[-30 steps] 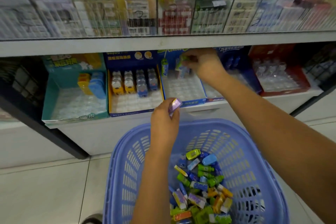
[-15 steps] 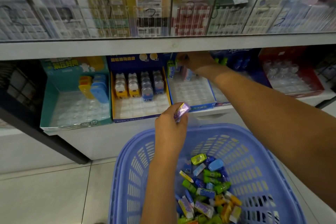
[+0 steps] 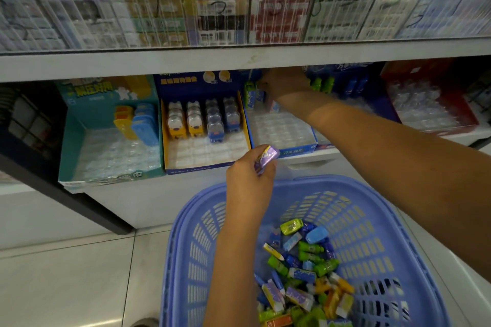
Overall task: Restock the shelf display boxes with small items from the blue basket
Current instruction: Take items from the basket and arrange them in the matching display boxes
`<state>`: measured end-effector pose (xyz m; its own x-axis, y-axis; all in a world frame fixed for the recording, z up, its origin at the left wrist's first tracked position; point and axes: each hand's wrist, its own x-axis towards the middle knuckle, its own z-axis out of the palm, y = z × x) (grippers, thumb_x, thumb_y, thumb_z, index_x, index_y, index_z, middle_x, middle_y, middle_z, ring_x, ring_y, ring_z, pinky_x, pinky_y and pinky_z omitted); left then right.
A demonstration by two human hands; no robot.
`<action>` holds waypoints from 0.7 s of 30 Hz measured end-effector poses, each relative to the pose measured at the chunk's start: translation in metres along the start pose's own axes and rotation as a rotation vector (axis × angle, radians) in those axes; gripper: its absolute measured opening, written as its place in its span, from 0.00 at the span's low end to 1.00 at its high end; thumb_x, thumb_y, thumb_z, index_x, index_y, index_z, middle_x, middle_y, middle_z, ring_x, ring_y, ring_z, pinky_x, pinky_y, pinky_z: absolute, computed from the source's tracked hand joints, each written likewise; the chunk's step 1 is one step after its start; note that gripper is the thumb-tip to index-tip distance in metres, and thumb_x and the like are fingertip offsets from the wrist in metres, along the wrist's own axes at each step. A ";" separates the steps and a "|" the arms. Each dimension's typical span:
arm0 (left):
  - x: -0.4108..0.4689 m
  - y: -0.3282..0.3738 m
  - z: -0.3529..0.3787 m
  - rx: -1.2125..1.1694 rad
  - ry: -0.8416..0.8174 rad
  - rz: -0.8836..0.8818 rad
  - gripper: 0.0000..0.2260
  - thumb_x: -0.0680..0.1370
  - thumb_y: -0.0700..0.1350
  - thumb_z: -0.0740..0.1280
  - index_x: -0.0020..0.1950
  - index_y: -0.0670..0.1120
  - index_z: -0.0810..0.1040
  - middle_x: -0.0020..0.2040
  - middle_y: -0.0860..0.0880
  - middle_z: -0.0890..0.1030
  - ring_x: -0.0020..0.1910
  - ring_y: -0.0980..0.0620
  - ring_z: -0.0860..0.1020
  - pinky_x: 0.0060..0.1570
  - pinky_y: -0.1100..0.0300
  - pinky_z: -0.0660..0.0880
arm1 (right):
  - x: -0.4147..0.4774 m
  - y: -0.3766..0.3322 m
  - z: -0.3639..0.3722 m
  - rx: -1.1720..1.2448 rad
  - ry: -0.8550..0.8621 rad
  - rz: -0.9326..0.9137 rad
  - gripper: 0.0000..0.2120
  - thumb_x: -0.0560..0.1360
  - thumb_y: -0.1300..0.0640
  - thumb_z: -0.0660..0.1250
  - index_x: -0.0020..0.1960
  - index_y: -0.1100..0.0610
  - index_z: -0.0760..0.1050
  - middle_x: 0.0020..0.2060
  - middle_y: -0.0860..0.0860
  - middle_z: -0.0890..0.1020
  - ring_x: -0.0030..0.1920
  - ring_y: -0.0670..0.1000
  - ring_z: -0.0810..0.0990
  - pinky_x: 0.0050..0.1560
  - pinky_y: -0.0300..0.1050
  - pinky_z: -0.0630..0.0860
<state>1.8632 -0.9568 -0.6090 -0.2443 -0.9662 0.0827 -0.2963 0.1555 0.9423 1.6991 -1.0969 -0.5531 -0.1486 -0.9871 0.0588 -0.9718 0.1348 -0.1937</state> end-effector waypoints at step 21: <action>-0.001 0.030 0.023 0.138 -0.010 0.102 0.27 0.78 0.51 0.66 0.75 0.50 0.61 0.71 0.54 0.69 0.67 0.59 0.69 0.60 0.71 0.67 | -0.127 0.031 -0.047 0.672 0.218 0.001 0.03 0.70 0.61 0.73 0.44 0.56 0.82 0.37 0.47 0.83 0.37 0.38 0.81 0.44 0.28 0.76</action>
<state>1.8339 -0.9463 -0.5884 -0.2880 -0.9421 0.1716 -0.3931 0.2797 0.8759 1.6788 -0.9636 -0.5209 -0.2513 -0.9380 0.2389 -0.6582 -0.0154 -0.7527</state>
